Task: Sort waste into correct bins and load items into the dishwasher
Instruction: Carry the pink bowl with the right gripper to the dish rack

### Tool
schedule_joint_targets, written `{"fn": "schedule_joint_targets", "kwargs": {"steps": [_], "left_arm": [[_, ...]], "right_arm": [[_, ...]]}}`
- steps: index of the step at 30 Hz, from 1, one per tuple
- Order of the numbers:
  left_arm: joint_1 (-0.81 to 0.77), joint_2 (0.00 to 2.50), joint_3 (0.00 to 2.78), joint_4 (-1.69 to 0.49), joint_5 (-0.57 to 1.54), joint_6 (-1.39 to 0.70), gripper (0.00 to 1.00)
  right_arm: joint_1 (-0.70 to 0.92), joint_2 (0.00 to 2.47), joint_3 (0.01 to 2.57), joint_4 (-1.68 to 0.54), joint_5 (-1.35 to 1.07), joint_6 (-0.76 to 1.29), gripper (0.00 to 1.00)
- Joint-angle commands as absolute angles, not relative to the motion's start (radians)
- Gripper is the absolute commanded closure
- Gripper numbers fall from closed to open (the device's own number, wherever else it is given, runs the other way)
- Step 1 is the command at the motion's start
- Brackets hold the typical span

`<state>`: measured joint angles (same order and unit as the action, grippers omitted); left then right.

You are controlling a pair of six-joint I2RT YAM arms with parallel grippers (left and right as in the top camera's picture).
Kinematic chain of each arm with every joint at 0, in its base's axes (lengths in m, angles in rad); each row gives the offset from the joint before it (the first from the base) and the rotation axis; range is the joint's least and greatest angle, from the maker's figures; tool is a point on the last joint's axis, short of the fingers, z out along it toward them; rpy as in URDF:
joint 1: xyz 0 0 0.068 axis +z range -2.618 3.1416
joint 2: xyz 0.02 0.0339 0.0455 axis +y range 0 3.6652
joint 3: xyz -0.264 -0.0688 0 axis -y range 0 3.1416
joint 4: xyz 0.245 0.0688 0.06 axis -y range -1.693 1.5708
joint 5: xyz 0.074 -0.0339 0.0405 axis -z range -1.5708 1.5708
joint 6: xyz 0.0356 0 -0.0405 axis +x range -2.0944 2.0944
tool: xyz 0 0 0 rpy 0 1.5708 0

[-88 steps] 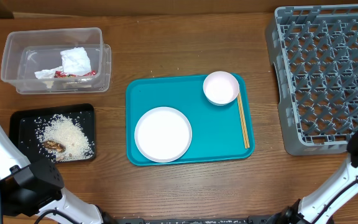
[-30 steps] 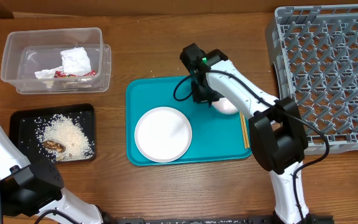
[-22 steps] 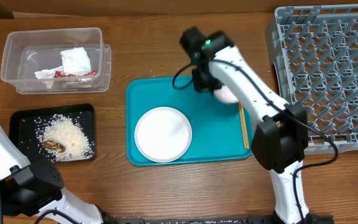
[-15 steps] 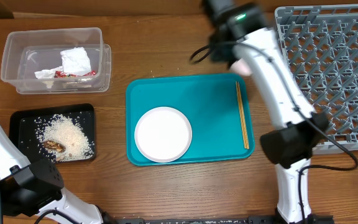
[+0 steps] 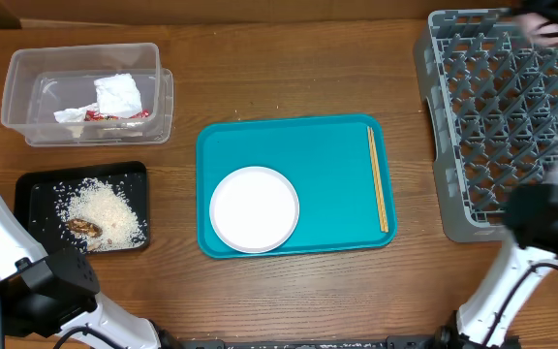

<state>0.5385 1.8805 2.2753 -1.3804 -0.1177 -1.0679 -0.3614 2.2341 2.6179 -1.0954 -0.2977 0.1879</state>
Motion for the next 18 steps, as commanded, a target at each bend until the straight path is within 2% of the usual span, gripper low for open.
{"fn": "schedule_joint_targets", "kwargs": {"steps": [1, 6, 13, 18], "left_arm": [[0.536, 1.885, 2.274, -1.380, -0.138, -1.078, 0.00], [0.536, 1.885, 2.274, -1.380, -0.138, -1.078, 0.00], [0.536, 1.885, 2.274, -1.380, -0.138, -1.078, 0.00], [0.536, 1.885, 2.274, -1.380, -0.138, -1.078, 0.00]], "right_arm": [[-0.475, 2.306, 2.616, -0.999, -0.673, 0.219, 0.96], [-0.573, 2.438, 2.615, -0.883, -0.749, 0.369, 0.96], [-0.634, 2.568, 2.615, -0.896, -0.980, 0.372, 0.96], [-0.659, 2.595, 2.615, -0.937, -0.990, 0.367, 0.96]]}}
